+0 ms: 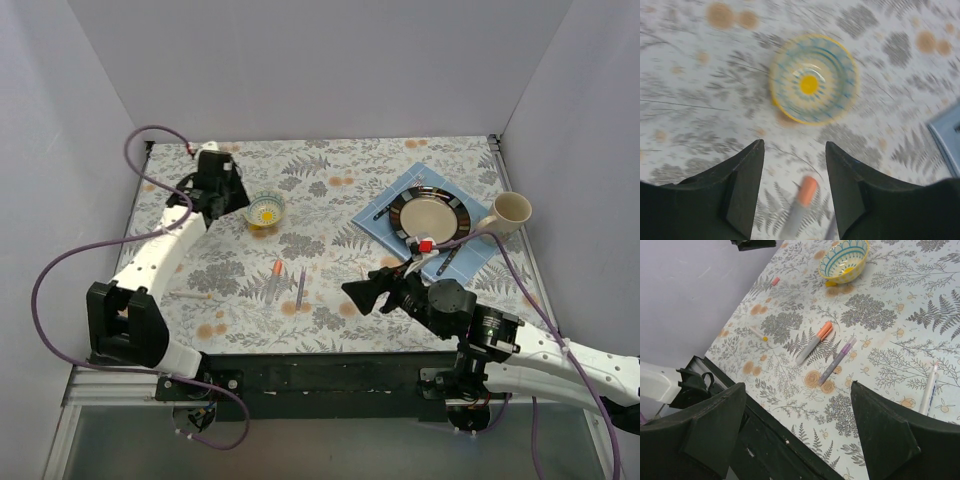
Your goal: Insert the pens into the pen caps
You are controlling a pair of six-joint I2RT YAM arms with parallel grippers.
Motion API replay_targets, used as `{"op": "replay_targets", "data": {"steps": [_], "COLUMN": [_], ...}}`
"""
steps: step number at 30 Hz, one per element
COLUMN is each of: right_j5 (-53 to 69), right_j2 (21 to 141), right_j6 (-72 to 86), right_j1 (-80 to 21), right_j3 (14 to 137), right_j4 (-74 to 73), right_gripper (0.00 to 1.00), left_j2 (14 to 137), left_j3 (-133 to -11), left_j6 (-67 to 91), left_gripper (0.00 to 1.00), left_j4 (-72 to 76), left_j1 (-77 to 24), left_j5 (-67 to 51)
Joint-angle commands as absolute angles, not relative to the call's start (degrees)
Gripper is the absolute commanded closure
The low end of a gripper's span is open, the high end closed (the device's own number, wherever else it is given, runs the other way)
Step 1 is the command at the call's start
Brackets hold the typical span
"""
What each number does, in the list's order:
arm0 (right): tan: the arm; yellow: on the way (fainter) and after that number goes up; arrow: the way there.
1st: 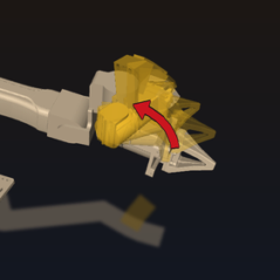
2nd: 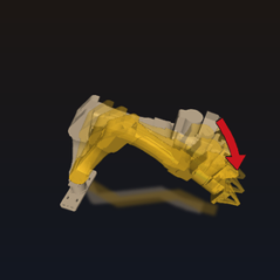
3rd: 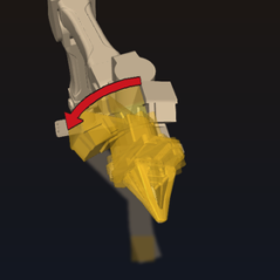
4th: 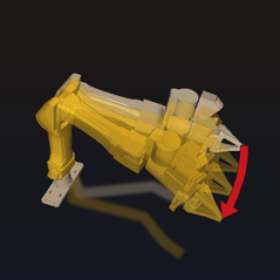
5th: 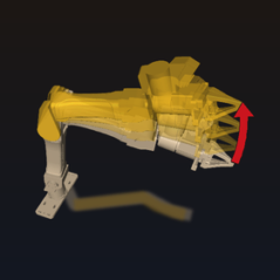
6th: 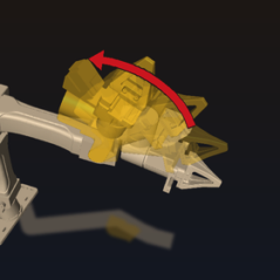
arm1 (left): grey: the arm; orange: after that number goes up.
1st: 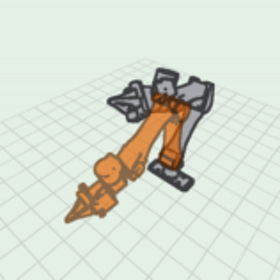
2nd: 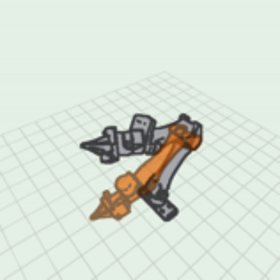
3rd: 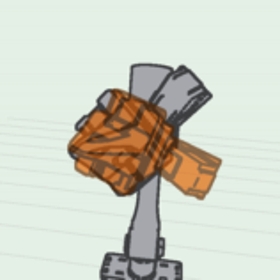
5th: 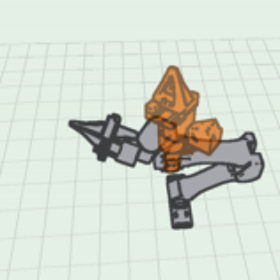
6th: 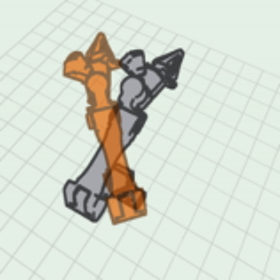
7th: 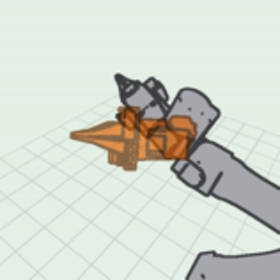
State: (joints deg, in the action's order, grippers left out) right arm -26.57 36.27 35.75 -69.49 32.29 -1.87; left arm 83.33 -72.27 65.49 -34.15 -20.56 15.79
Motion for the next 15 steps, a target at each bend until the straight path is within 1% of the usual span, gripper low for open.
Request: {"op": "replay_targets", "data": {"steps": [1, 2, 4, 5, 7, 10, 12, 13, 15], "right_j5": [-25.93, -25.84, -25.58, -25.49, -25.66, -25.4, -25.66, -26.36, -29.16], "right_j2": [32.79, 32.35, 31.12, 30.59, 29.71, 29.18, 29.27, 29.44, 31.02], "right_j6": [34.1, 33.41, 32.7, 32.43, 31.47, 29.71, 28.92, 28.13, 26.99], "right_j1": [-69.43, -69.52, -69.52, -69.52, -69.52, -69.43, -69.52, -69.43, -69.52], "right_j3": [30.77, 30.59, 30.24, 30.06, 29.88, 29.79, 29.53, 29.36, 29.61], "right_j4": [2.02, 1.93, 1.76, 1.76, 1.85, 1.85, 1.67, 1.67, 0.28], "right_gripper": [0.09, 0.09, 0.09, 0.08, 0.09, 0.08, 0.08, 0.09, 0.09], "left_j2": [81.56, 81.56, 82.35, 82.88, 84.63, 88.66, 90.43, 90.79, 88.08], "left_j3": [-70.85, -70.4, -70.05, -69.96, -69.61, -69.52, -71.44, -71.45, -68.4], "left_j6": [62.05, 61.88, 62.22, 63.62, 63.64, 59.95, 57.15, 56.43, 57.47], "left_gripper": [0.48, 0.48, 0.47, 0.47, 0.47, 0.47, 0.5, 0.53, 0.52], "left_j4": [-32.71, -32.17, -31.12, -31.03, -29.46, -28.3, -29.52, -30.58, -30.06], "left_j1": [-7.32, -3.55, -0.19, 4.26, 7.19, 9.14, 10.11, 10.11, 10.02], "left_j5": [13.97, 14.32, 14.85, 14.16, 12.05, 13.53, 7.77, 4.6, -2.87]}}
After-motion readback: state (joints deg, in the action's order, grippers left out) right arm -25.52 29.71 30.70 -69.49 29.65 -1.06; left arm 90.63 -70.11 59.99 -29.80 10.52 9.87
